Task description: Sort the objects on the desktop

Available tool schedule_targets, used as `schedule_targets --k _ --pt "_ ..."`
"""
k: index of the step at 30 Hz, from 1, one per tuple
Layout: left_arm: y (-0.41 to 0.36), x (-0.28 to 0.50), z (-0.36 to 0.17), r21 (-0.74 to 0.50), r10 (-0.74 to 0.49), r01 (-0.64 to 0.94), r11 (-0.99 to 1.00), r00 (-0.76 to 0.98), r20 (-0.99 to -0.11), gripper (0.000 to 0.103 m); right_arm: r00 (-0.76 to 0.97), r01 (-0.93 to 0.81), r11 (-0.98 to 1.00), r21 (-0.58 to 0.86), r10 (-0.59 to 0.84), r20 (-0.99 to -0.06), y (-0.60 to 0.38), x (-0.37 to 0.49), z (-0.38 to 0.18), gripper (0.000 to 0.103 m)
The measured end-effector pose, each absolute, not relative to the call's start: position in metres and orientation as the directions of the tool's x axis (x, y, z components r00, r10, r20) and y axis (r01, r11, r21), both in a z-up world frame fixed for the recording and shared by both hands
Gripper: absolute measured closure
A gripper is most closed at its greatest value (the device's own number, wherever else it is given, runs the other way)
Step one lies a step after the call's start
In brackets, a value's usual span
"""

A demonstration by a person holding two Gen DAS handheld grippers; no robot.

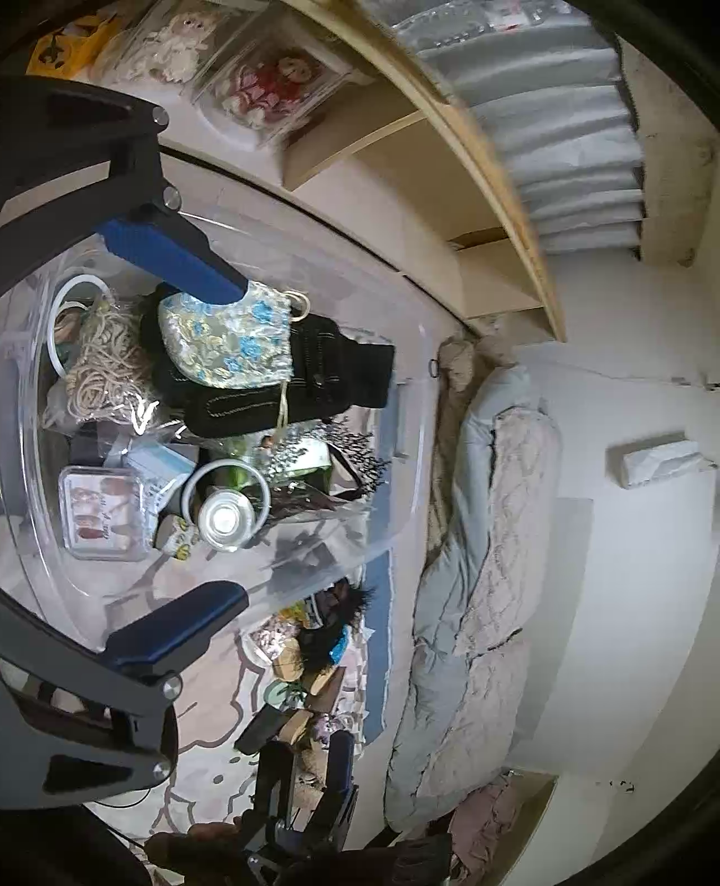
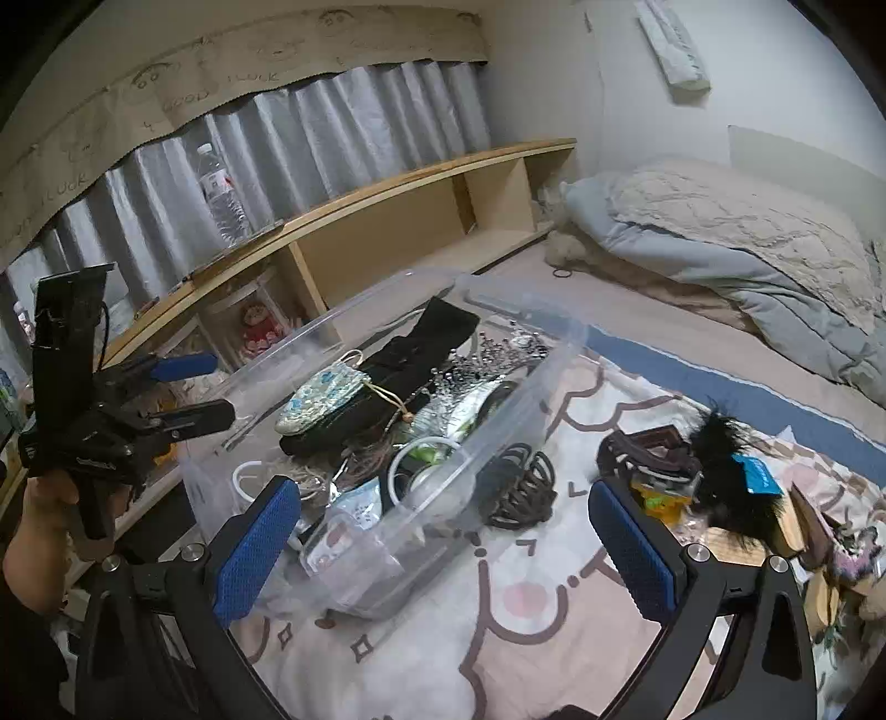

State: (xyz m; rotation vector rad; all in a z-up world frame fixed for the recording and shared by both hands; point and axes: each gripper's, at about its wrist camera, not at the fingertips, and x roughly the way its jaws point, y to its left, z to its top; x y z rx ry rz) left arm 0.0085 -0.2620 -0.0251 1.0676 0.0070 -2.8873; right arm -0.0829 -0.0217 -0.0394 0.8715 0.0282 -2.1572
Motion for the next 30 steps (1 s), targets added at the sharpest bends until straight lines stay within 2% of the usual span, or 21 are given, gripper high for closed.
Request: schedule_targets --k 10,21,30 --pt "-0.219 0.009 -0.006 0.048 -0.044 0.019 -0.999 -0.792 -0.610 0.000 -0.546 0.667 -0.720 0.192 -0.648 -0.530 0.017 -0.070 -0.021 0.000" --pt "-0.165 -0.002 0.012 0.020 0.016 -0.033 -0.999 -0.829 -0.559 0.000 -0.656 0.619 -0.776 0.122 -0.596 -0.463 0.059 -0.057 -0.002 0.000" --pt "-0.125 -0.026 0.012 -0.003 0.059 -0.067 -0.998 -0.849 -0.526 0.000 -0.721 0.555 -0.830 0.055 -0.512 -0.467 0.093 -0.052 -0.005 0.000"
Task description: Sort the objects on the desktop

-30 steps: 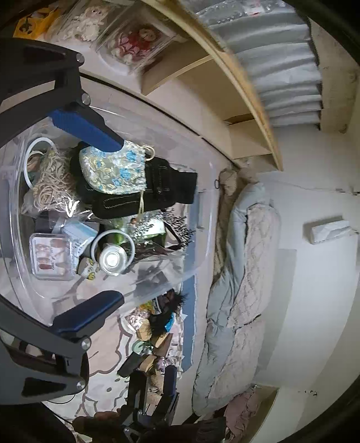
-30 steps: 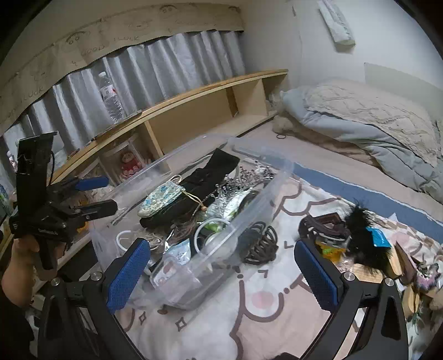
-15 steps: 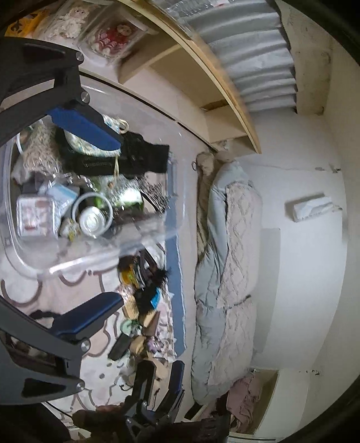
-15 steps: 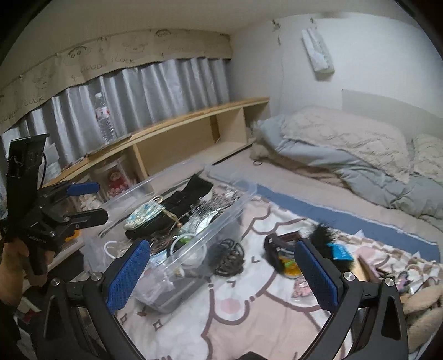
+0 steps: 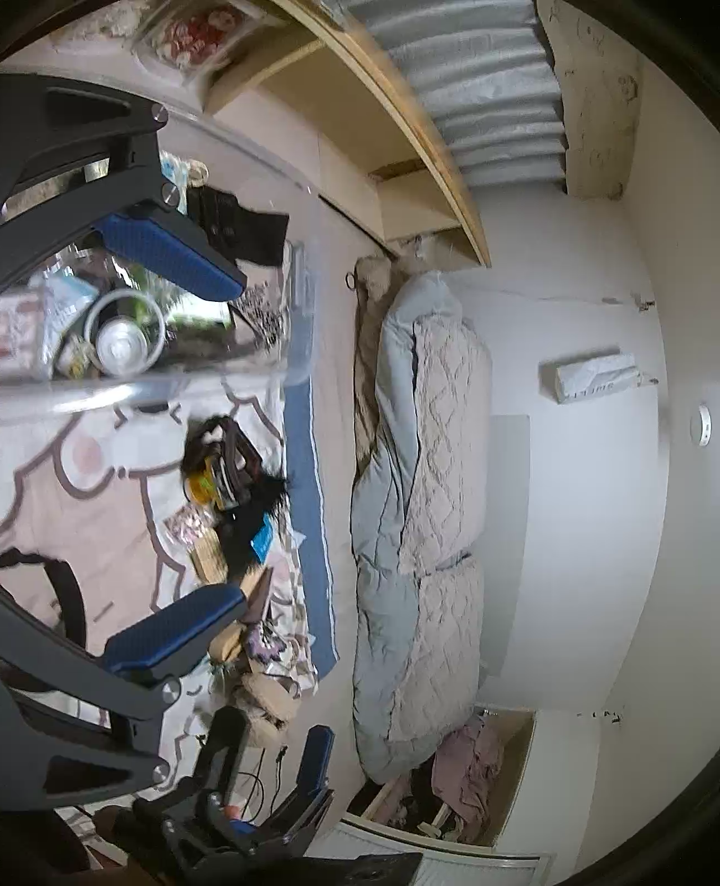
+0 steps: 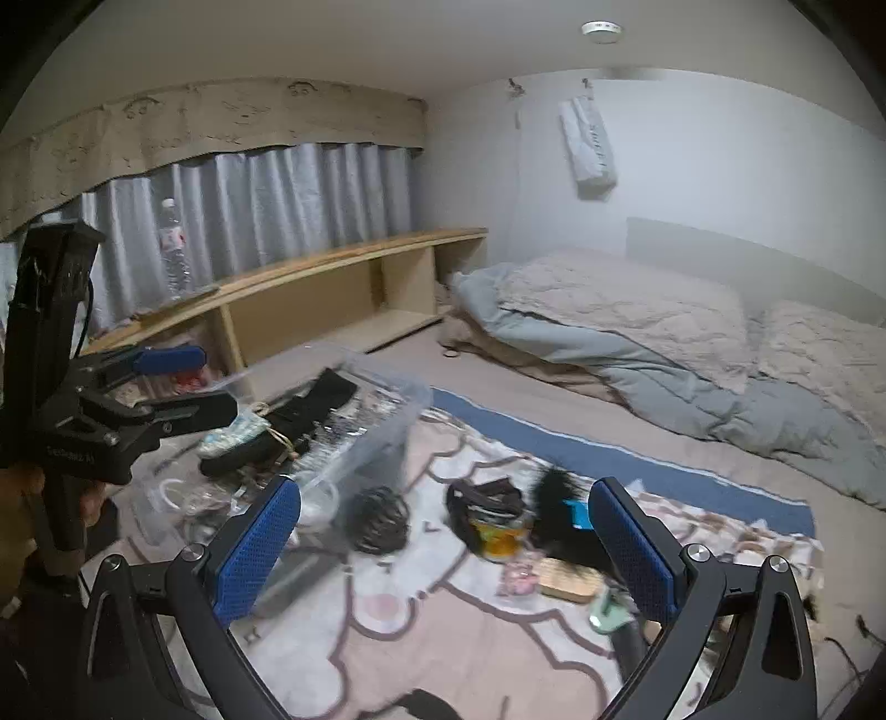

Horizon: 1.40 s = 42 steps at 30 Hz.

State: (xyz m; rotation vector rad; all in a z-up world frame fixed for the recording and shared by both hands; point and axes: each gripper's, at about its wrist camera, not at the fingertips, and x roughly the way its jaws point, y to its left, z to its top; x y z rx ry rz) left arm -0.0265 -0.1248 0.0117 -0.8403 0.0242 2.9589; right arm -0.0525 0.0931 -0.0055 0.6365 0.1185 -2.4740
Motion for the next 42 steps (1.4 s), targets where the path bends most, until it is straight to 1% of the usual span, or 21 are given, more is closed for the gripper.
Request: schedule_targets --k 5,17,25,29,33,37,42 --pt "-0.107 -0.043 0.005 -0.016 0.081 -0.086 -0.996 -0.847 -0.526 0.000 -0.758 0.492 -0.870 0.025 -0.443 -0.478 0.113 -0.056 -0.011 0.000" --pt "-0.072 -0.068 -0.014 0.011 0.099 -0.123 -0.992 -0.850 -0.518 0.000 -0.817 0.341 -0.940 0.003 -0.298 -0.493 0.161 -0.071 -0.027 0.000" --pt "-0.056 -0.080 -0.021 0.034 0.095 -0.129 -0.991 -0.862 -0.498 0.000 -0.846 0.233 -0.972 0.029 -0.217 -0.487 0.192 -0.083 -0.040 0.000" --pt "-0.052 -0.085 -0.026 0.030 0.097 -0.129 -0.991 -0.862 -0.497 0.000 -0.853 0.207 -0.978 0.019 -0.190 -0.486 0.199 -0.087 -0.049 0.000" --pt "-0.046 -0.092 -0.033 0.022 0.103 -0.133 -0.991 -0.853 -0.511 0.000 -0.849 0.211 -0.977 0.037 -0.201 -0.488 0.203 -0.091 -0.061 0.000" --pt "-0.040 -0.098 -0.043 0.012 0.110 -0.138 -0.990 -0.839 -0.532 0.000 -0.810 0.205 -0.978 0.047 -0.196 -0.552 0.203 -0.100 -0.073 0.000" --pt "-0.030 -0.107 -0.062 0.011 0.108 -0.139 -0.990 -0.818 -0.565 0.000 -0.784 0.159 -0.986 0.044 -0.153 -0.602 0.209 -0.111 -0.088 0.000"
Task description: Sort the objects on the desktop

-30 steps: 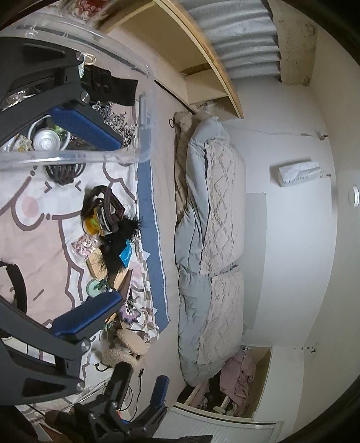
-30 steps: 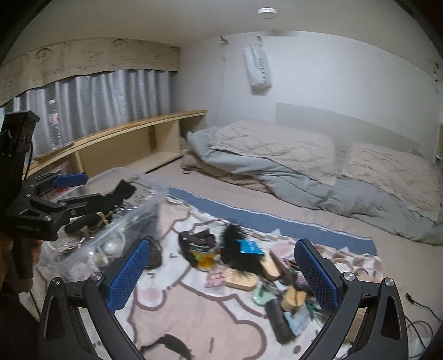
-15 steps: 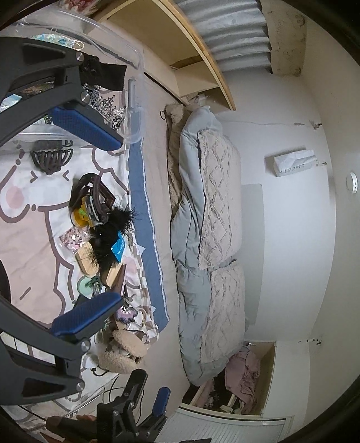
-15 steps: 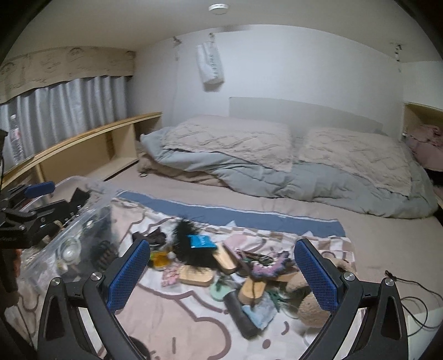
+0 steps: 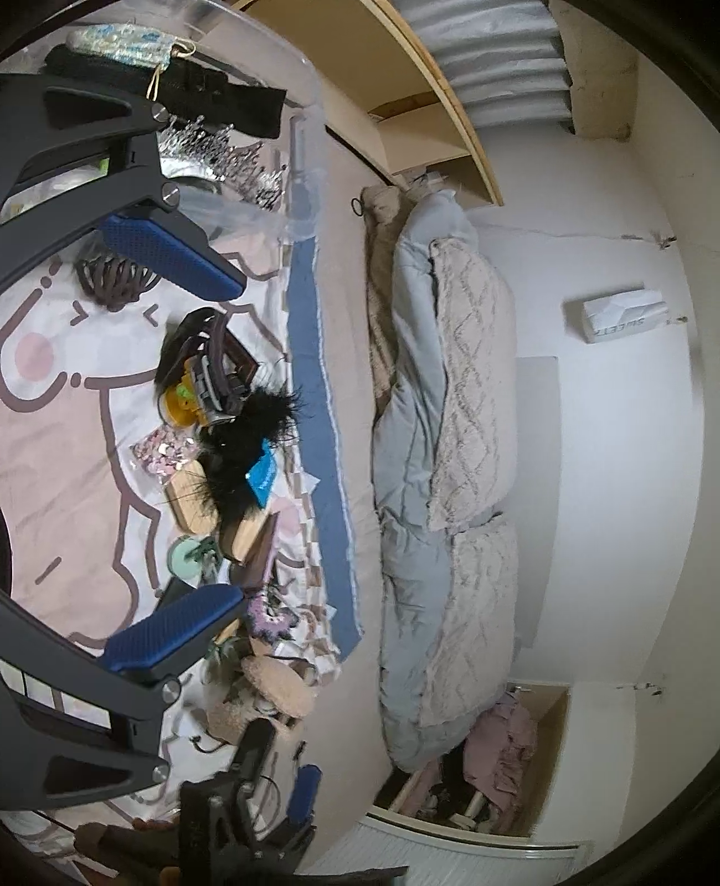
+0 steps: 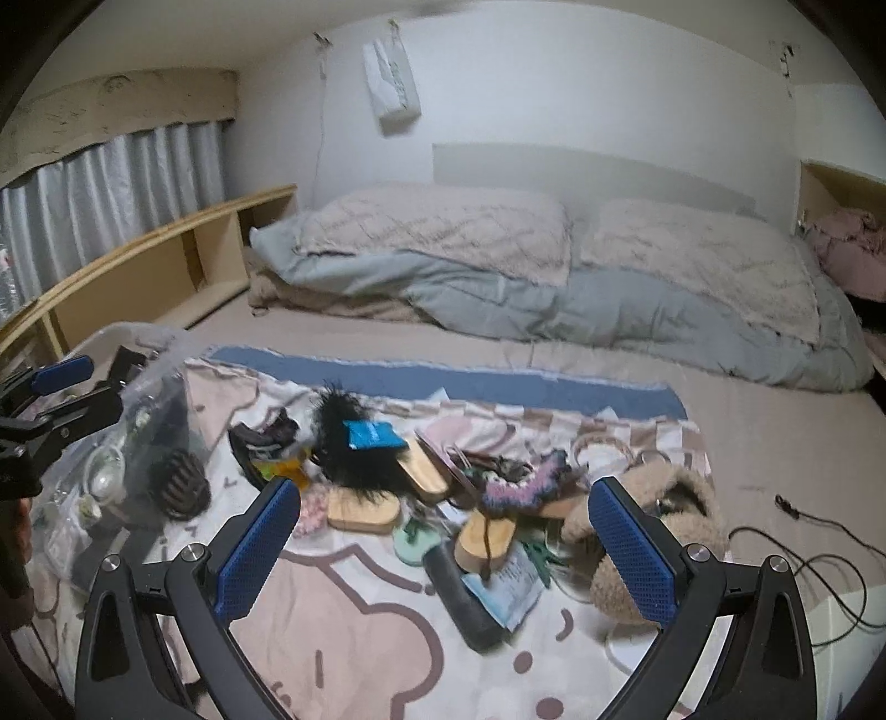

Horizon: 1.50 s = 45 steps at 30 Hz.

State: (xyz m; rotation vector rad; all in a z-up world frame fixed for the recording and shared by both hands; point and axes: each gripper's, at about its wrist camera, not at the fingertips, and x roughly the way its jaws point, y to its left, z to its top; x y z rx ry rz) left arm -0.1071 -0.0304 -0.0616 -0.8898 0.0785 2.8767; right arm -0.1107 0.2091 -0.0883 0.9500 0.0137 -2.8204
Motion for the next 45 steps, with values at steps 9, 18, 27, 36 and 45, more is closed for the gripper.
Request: schedule_targets --k 9,18,27,36,45 --pt "-0.019 -0.128 -0.100 -0.006 0.109 -0.141 -0.990 -0.737 -0.667 0.000 -0.689 0.072 -0.996 0.051 -0.086 -0.720 0.224 -0.138 -0.130 0.000" --pt "-0.017 -0.147 -0.129 0.013 0.088 -0.140 -0.990 -0.685 -0.723 0.000 -0.556 -0.033 -0.986 0.164 -0.118 -0.823 0.233 -0.167 -0.164 0.000" --pt "-0.021 -0.168 -0.164 -0.009 0.087 -0.132 -0.991 -0.598 -0.797 0.000 -0.506 -0.043 -0.971 0.233 -0.180 -0.844 0.225 -0.194 -0.189 0.030" --pt "-0.019 -0.189 -0.194 -0.011 0.075 -0.125 -0.992 -0.519 -0.852 0.000 -0.451 -0.070 -0.977 0.202 -0.150 -0.880 0.220 -0.218 -0.217 0.030" --pt "-0.011 -0.211 -0.214 -0.090 0.095 -0.032 -0.995 -0.455 -0.885 0.000 -0.384 -0.046 -0.983 0.176 -0.146 -0.912 0.219 -0.227 -0.238 0.055"
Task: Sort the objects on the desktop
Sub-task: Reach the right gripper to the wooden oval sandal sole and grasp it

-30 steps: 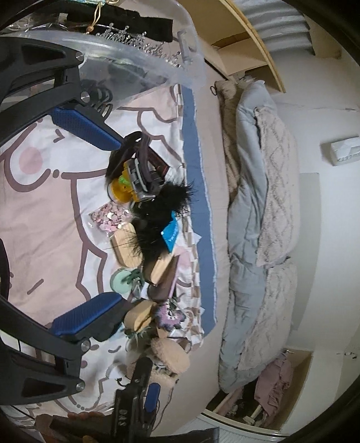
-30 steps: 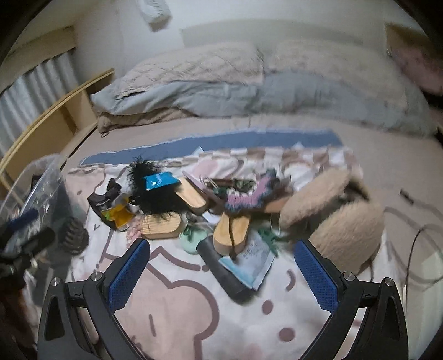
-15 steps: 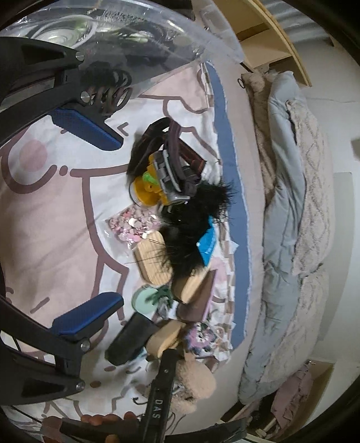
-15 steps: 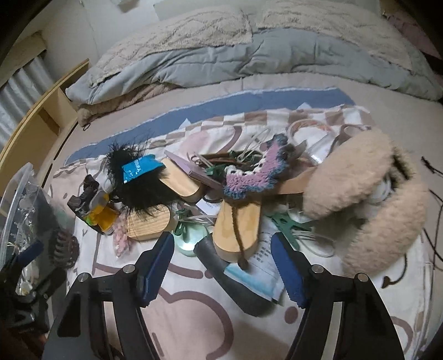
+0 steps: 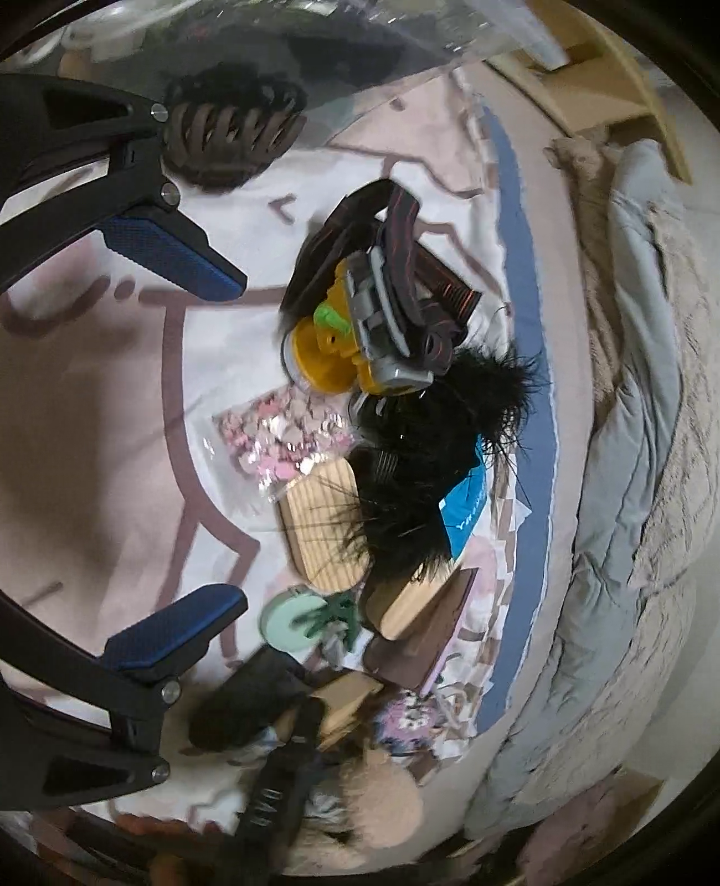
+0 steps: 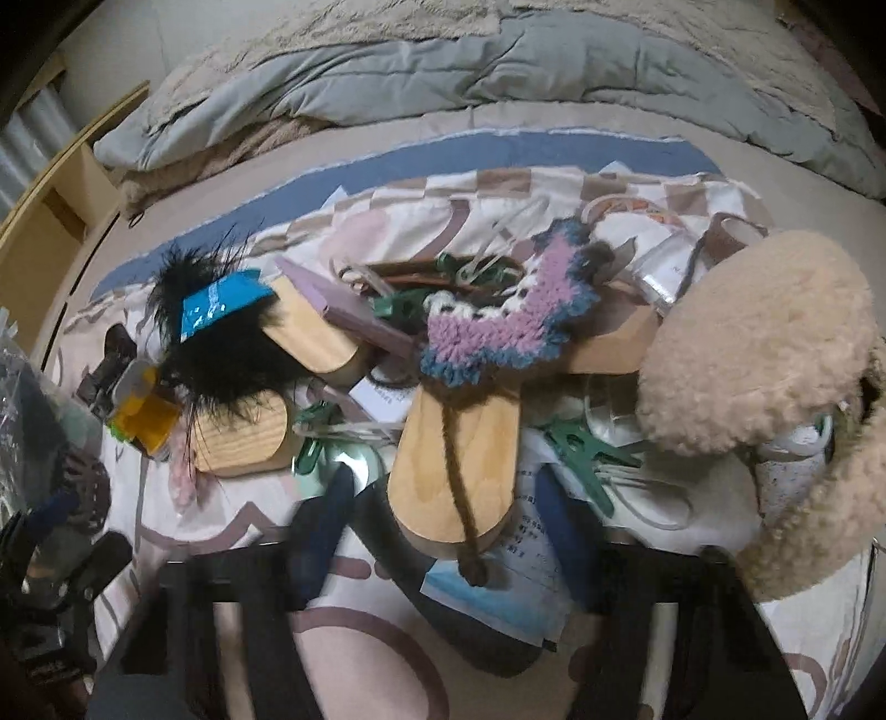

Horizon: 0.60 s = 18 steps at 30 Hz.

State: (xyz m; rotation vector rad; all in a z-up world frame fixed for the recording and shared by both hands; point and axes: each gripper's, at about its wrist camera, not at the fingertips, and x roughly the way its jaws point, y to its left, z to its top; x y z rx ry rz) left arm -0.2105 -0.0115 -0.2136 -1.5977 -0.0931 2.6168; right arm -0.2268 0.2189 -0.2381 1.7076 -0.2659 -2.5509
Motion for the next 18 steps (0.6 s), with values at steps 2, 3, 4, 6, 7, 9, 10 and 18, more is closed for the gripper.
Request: schedule_targets --k 2,3,4,6,7,9,10,18 --pt "-0.012 -0.215 -0.218 -0.143 0.124 0.011 -0.990 -0.432 -0.893 0.000 -0.383 -0.022 -0.984 0.175 -0.153 -0.911 0.219 -0.223 -0.238 0.057" --pt "-0.012 -0.218 -0.221 -0.174 0.142 0.039 -0.984 -0.417 -0.898 0.000 -0.381 -0.010 -0.984 0.178 -0.161 -0.911 0.220 -0.221 -0.237 0.057" --pt "-0.013 -0.220 -0.223 -0.193 0.153 0.060 -0.979 -0.406 -0.901 0.000 -0.378 0.004 -0.982 0.190 -0.177 -0.909 0.221 -0.218 -0.236 0.057" --pt "-0.015 -0.223 -0.229 -0.223 0.167 0.105 -0.969 -0.387 -0.907 0.000 -0.375 0.017 -0.978 0.206 -0.197 -0.906 0.222 -0.212 -0.233 0.057" --pt "-0.015 -0.224 -0.232 -0.227 0.165 0.123 -0.966 -0.381 -0.910 0.000 -0.373 0.029 -0.976 0.214 -0.209 -0.904 0.223 -0.207 -0.230 0.057" --pt "-0.018 -0.226 -0.238 -0.230 0.157 0.160 -0.960 -0.370 -0.916 0.000 -0.374 0.047 -0.973 0.228 -0.229 -0.899 0.225 -0.199 -0.226 0.057" --pt "-0.020 -0.227 -0.240 -0.231 0.154 0.176 -0.957 -0.367 -0.918 0.000 -0.374 0.051 -0.971 0.235 -0.237 -0.897 0.226 -0.197 -0.224 0.057" --pt "-0.026 -0.237 -0.263 -0.281 0.192 0.255 -0.925 -0.325 -0.926 0.018 -0.374 0.085 -0.964 0.253 -0.267 -0.888 0.232 -0.180 -0.214 0.057"
